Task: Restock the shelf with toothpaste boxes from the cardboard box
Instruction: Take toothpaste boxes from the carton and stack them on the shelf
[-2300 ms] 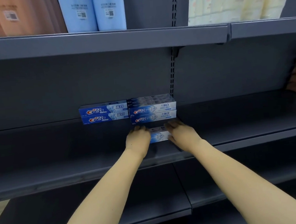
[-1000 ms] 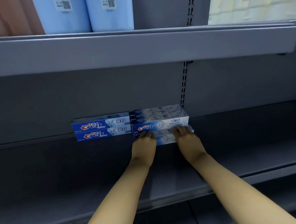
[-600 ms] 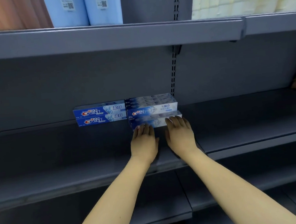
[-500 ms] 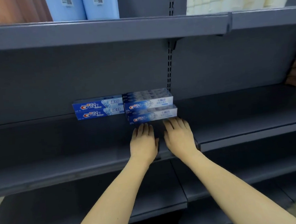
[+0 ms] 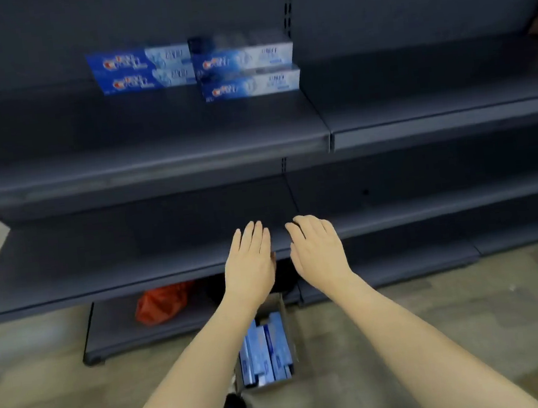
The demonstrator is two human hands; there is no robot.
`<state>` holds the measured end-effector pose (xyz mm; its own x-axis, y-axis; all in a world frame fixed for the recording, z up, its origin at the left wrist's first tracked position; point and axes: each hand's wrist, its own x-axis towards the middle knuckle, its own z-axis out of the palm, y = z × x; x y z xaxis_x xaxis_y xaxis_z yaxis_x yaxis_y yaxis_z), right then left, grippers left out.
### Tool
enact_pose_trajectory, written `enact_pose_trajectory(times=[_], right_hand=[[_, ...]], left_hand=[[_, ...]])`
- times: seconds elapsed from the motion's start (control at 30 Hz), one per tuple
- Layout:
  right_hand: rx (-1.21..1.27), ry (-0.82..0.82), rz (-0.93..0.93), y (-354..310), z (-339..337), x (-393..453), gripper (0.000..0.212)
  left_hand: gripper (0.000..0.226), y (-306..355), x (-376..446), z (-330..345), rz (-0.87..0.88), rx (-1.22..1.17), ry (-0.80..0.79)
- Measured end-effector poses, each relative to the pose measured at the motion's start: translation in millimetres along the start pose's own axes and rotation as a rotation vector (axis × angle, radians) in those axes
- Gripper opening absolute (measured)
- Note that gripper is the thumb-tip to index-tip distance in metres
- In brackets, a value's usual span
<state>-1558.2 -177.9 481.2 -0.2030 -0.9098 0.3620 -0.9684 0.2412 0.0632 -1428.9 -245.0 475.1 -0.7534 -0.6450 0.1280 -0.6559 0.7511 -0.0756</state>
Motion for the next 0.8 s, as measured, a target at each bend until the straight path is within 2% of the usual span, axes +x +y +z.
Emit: enact_pose_trajectory(times=[0.13,0.27,0.43,0.53,0.6,0.7,0.8], right_hand=[[0.067,-0.154,0.022,-16.3,31.5,-42.3,0.050],[0.139,-0.310,0.020,-31.9,66.5,-77.9,0.057],[0.225,-0.475,0.073,-48.5,124.6,-109.5,0.058],[0.321,-0.591,0.104,-58.8,160.6,-127.6,0.057],[0.373,-0.695,0.085,-63.0,184.3,-134.3,0.058],[0.421,-0.746,0.124,-67.9,225.0,-140.7,0.061],[0.416,-0.784,0.117,-72.6,271.0,-143.4,0.061]], left_hand=[[0.054,9.8,-40.7,38.0,-0.057,-0.032,-0.100],[0.055,15.6,-66.2,75.6,-0.051,-0.058,-0.312],[0.054,22.2,-88.8,132.8,-0.071,-0.157,-0.344],[0.057,21.4,-97.2,172.2,-0.041,-0.148,-0.506],[0.057,19.3,-97.3,200.6,-0.046,-0.145,-0.544],[0.057,14.9,-96.1,245.0,-0.050,-0.171,-0.542],[0.060,9.7,-91.4,290.9,-0.026,-0.154,-0.607]])
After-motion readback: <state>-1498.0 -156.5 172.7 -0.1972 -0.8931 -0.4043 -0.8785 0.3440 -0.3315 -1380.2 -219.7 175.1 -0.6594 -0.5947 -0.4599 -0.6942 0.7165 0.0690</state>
